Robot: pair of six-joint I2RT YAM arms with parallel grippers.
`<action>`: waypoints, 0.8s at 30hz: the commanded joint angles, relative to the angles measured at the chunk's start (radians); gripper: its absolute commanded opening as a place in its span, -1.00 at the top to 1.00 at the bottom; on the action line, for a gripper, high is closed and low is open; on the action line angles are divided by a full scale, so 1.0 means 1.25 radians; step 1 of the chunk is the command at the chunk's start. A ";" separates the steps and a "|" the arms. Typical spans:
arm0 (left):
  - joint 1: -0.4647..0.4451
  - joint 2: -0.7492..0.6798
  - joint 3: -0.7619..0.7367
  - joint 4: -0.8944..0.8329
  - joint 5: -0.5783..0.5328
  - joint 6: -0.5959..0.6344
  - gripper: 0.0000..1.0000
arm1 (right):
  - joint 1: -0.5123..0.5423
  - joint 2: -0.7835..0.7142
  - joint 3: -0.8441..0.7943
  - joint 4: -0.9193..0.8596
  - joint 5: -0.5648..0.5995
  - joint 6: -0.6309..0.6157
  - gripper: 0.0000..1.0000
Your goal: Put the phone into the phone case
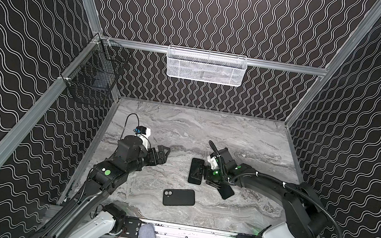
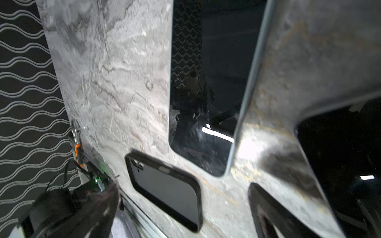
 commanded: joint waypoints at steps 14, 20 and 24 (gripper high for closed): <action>0.010 -0.039 0.005 -0.030 -0.003 0.027 -0.97 | 0.017 0.200 0.159 0.039 0.011 0.000 -0.98; 0.014 -0.056 0.016 -0.059 -0.031 0.034 -0.97 | 0.055 0.262 0.207 0.054 -0.016 0.040 -0.99; 0.016 -0.074 0.016 -0.071 -0.043 0.038 -0.97 | 0.075 0.297 0.216 0.092 -0.051 0.092 -0.99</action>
